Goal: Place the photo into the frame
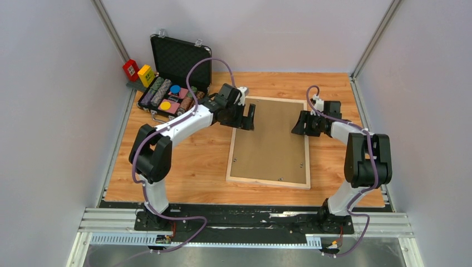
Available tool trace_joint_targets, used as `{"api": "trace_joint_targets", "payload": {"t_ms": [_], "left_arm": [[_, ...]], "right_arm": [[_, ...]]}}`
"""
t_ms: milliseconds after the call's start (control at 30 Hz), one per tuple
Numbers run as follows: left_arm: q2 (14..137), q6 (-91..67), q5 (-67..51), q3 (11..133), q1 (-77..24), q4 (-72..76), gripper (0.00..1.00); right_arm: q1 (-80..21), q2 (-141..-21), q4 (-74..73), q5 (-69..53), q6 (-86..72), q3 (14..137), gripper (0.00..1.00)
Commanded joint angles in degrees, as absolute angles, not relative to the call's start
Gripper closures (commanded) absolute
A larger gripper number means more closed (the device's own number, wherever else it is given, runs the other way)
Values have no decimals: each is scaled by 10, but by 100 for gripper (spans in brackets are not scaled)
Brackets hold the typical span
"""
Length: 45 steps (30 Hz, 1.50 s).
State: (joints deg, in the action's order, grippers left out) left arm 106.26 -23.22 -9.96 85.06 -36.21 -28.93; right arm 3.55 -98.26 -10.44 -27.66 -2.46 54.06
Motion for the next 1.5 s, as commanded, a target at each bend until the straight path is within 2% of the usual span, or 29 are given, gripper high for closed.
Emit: {"api": "trace_joint_targets", "payload": {"t_ms": [0,333,533,867,1167,1467], "left_arm": [[1053,-188,-89,869,-349,-253,0],[1158,-48,-67,969,-348,-191,0],[1224,-18,-24,1027,-346,-153,0],[1346,-30,50,1165,-345,-196,0],[1376,-55,59,1194,-334,-212,0],[1394,-80,5,1201,-324,-229,0]], "right_arm": [[37,-960,-127,-272,-18,541,41],[36,-862,-130,-293,-5,533,35],[37,-829,-134,-279,19,518,25],[39,-832,-136,-284,24,512,26],[50,-844,-136,-291,19,511,27],[57,-845,-136,-296,16,509,27]]}}
